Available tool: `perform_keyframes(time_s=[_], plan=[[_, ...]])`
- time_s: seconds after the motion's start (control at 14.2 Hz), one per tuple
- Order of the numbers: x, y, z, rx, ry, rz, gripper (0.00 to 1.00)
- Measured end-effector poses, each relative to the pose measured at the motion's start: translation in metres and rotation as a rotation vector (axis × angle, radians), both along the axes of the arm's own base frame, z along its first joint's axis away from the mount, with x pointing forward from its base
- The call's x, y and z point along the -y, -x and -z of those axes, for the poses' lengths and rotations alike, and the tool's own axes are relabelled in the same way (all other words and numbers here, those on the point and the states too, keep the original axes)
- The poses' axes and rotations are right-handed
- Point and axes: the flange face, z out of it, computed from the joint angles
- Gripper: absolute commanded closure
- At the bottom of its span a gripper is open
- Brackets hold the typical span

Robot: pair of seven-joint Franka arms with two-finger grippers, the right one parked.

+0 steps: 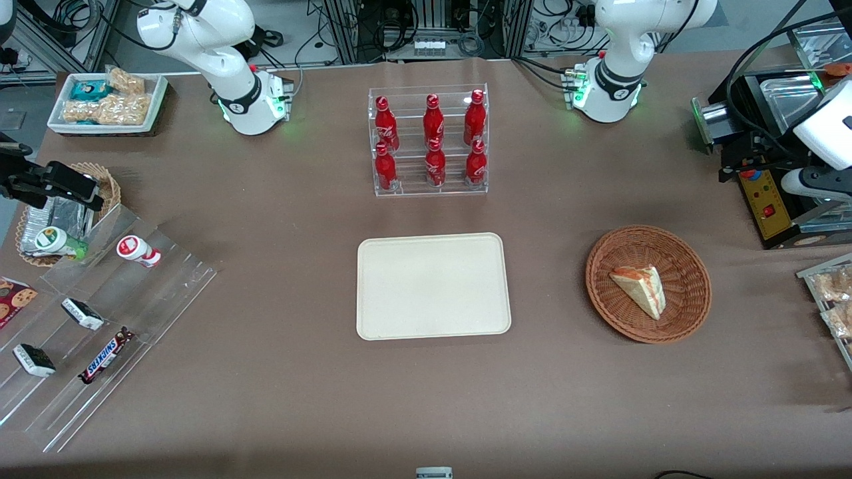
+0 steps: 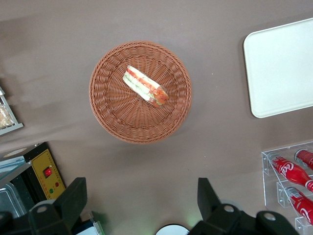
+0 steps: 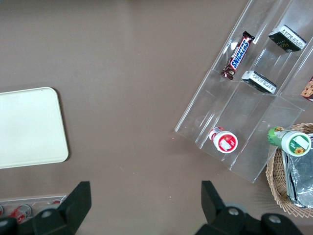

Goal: Place sandwich from basket to tray
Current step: 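Move the left gripper over the sandwich in the wicker basket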

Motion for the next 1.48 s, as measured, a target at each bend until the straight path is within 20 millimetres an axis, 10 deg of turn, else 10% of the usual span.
perform_keyframes(time_s=[0.91,1.48], plan=[[-0.007,0.001,0.001,-0.006,-0.001,-0.016,0.0],[-0.037,-0.034,0.147,-0.129,-0.002,-0.072,0.0]])
